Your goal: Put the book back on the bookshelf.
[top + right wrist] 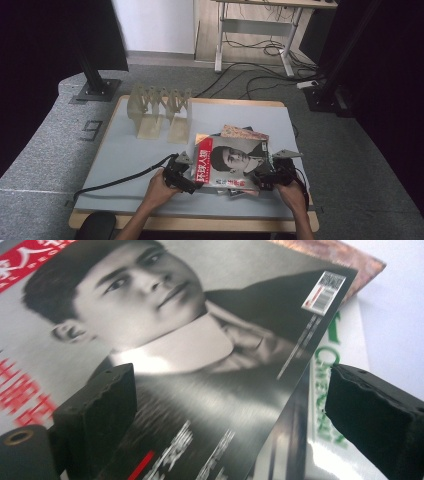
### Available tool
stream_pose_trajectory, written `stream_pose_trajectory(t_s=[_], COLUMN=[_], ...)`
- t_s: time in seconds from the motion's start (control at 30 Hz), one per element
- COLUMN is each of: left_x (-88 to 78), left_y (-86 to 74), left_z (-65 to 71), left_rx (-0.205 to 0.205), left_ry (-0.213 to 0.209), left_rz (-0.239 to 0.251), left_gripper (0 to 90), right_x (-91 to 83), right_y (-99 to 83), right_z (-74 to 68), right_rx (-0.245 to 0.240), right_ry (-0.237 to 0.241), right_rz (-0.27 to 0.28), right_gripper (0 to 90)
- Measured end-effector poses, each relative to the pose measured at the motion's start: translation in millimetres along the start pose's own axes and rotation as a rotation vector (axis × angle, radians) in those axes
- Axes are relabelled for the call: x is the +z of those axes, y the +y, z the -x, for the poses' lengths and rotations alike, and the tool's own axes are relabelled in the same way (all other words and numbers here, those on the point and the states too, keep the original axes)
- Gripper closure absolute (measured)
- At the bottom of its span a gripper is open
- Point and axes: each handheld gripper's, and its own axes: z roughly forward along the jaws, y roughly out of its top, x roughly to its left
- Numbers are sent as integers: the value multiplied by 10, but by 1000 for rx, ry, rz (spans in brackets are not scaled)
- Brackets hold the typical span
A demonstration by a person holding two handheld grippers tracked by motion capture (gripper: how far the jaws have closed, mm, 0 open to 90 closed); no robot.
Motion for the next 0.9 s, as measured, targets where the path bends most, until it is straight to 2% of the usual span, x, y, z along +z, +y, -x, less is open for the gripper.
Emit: stream_pose_trajectory(t_s=[0.07,0.1,0.23,0.4,0.43,0.5,0.9], left_x=[-8,-10,23,77,86,102,98], left_y=[-33,-61,-109,-150,-161,-175,-181], left_z=[29,55,98,125,138,153,161], left_rx=[-2,13,38,37,39,38,26], left_ry=[-4,11,24,35,51,56,78], left_rz=[11,7,-8,-13,-7,0,14], left_gripper=[0,0,0,0,0,0,7], right_x=[77,102,199,275,316,340,668], right_y=[59,78,165,260,299,316,513], right_z=[31,41,84,120,136,143,172], right_rx=[-6,-8,-10,-11,-8,-5,-22], right_ry=[2,3,3,10,13,19,40], right_rz=[-3,-2,-3,4,11,12,-12], right_gripper=[40,37,15,1,0,0,0])
